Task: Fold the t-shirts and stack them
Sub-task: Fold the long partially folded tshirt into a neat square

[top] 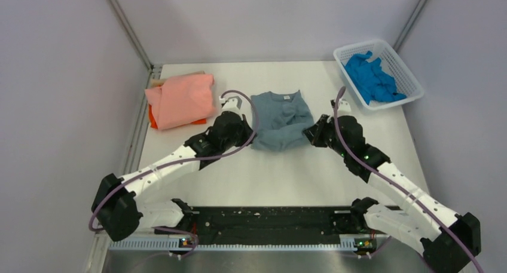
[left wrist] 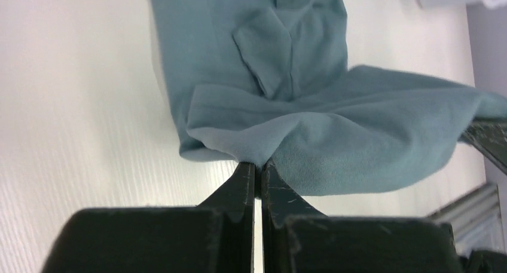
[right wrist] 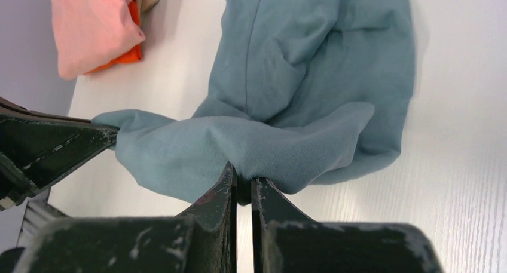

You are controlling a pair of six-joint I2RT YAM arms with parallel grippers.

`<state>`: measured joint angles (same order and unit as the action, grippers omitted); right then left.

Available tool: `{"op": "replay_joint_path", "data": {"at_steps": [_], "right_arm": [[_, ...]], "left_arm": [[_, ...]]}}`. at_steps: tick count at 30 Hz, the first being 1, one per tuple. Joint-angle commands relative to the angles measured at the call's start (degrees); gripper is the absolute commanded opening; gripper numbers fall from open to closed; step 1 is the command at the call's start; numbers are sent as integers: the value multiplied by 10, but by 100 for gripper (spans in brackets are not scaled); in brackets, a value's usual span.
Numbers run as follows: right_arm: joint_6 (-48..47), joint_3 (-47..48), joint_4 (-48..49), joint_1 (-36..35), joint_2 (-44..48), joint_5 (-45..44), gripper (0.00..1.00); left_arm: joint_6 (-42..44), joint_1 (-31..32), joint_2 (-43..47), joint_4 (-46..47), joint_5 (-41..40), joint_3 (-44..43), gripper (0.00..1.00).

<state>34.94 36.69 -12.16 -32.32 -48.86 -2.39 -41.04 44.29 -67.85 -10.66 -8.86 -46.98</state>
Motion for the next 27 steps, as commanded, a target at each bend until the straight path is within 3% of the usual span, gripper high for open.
{"op": "replay_joint_path", "data": {"at_steps": [1, 5, 10, 21, 27], "right_arm": [[-34, 85, 76, -4, -50, -76, 0], [-66, 137, 87, 28, -111, -80, 0], [-67, 149, 160, 89, -182, 11, 0], [-71, 241, 249, 145, -435, 73, 0], [-57, 302, 259, 150, -544, 92, 0]], "left_arm": [[16, -39, -52, 13, -47, -85, 0], [21, -69, -103, 2, -46, -136, 0], [38, -102, -175, -2, -55, -194, 0], [51, -158, -415, 3, 37, -355, 0], [34, -197, -492, -13, 107, -411, 0]]}}
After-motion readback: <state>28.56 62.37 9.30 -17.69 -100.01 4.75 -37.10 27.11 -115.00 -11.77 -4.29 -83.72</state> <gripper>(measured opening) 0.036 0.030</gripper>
